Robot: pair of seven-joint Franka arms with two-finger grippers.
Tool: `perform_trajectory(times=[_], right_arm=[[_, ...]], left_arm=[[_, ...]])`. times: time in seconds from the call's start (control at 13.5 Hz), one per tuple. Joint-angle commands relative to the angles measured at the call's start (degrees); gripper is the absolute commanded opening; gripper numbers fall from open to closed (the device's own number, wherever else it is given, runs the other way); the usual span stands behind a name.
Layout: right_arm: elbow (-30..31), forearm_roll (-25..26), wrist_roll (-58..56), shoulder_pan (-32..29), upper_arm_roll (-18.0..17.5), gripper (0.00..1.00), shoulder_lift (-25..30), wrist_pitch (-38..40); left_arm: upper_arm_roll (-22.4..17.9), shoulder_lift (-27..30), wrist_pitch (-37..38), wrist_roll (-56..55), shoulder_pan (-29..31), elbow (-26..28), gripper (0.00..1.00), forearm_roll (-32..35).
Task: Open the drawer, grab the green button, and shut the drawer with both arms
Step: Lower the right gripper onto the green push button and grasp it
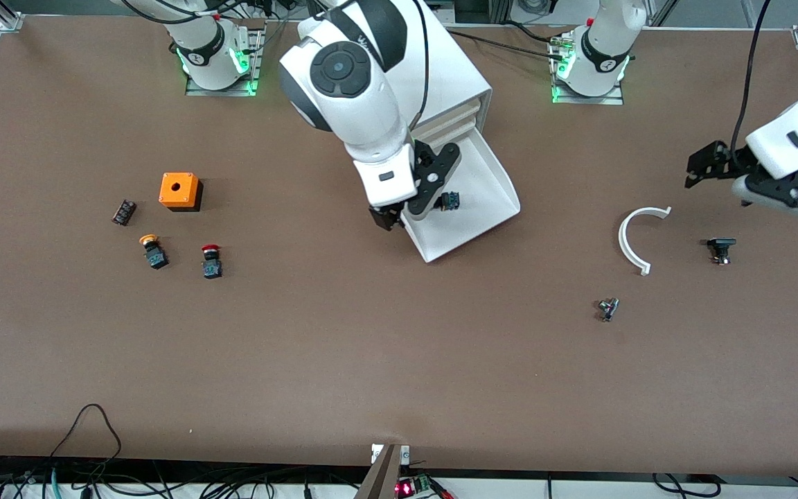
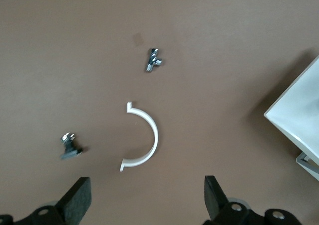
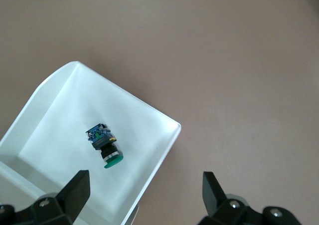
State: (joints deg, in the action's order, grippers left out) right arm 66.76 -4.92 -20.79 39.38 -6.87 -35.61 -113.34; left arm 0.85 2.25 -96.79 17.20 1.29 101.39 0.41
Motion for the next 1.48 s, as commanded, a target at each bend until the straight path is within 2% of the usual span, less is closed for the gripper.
perform_trajectory(times=[0.0,0.15,0.44,0.74,1.41], right_arm=[[-2.5,-0.7,-10.6,2.3,0.1,1.00,-4.0,-0.7],[-2.5,-0.4,-13.4,4.6,0.2,1.00,-5.2,0.0],[-2.3,3.2,-13.5,7.4,0.2,1.00,-7.4,1.5],[-2.6,3.1,-13.4,7.6,0.3,1.00,-11.5,-0.4],[-2.6,3.3,-13.4,8.5,0.3,1.00,-14.9,-3.1]], left_arm=[[0.2,-0.2,1.1,-3.2,-0.3,-0.9,1.00,2.5],[0.1,-0.3,0.3,-2.9,-0.2,-0.8,1.00,2.3],[0.0,-0.4,-0.1,-2.5,0.1,-0.7,1.00,2.6],[-0.3,-0.4,-0.1,-0.8,0.1,-0.8,1.00,2.7],[-0.3,-0.4,-0.7,-1.3,0.1,-0.8,1.00,2.1]])
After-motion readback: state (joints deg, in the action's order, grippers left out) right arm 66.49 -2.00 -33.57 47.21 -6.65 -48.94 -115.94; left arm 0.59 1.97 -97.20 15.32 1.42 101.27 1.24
